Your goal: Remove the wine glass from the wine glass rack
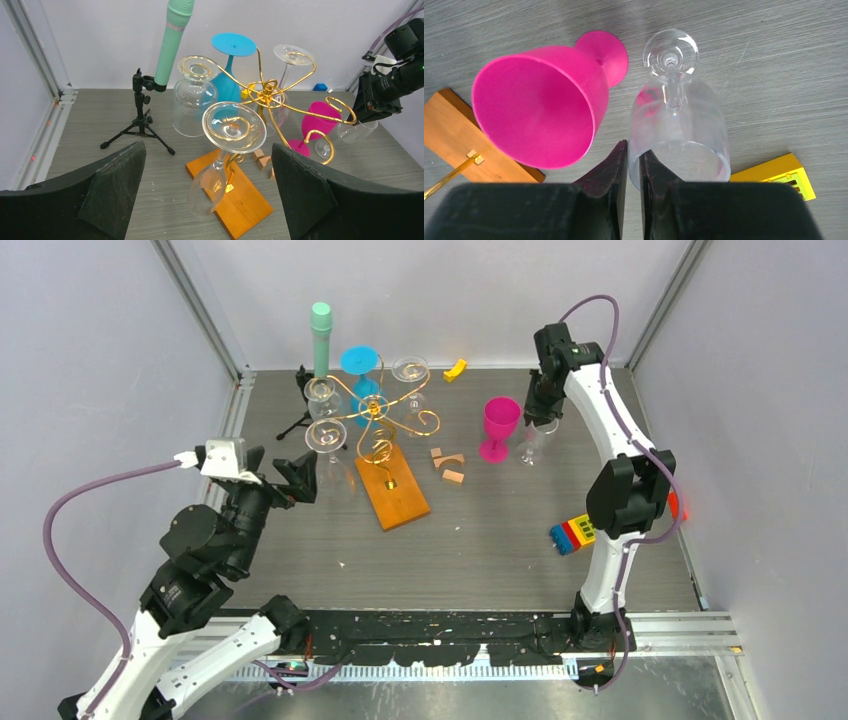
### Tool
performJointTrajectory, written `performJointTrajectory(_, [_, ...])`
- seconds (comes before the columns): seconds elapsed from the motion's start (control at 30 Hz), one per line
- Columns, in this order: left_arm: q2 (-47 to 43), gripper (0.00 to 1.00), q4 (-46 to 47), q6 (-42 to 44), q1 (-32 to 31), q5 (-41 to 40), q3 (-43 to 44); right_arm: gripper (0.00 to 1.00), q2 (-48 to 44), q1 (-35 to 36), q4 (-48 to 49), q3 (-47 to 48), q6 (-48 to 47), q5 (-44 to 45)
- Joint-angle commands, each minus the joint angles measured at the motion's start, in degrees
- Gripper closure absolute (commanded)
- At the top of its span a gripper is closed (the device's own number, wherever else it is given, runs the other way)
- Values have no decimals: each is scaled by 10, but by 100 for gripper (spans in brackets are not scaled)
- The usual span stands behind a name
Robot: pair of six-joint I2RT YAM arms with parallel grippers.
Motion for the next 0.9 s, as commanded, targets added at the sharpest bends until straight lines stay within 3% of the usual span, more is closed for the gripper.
performJointTrajectory(0.0, [13, 0, 8, 9, 0, -16, 15, 79, 19, -4, -40, 51, 0, 38])
performJointTrajectory(0.33, [26, 0, -70, -18, 0, 9, 71, 62, 14, -4, -58, 111, 3, 67])
performJointTrajectory(0.6, [56, 0, -91, -72, 0, 0, 67, 57, -11, -4, -53, 136, 2, 58])
performJointTrajectory(0.87, [95, 0, -119, -145, 0, -54, 118, 56, -150, -1, 29, 21, 24, 28])
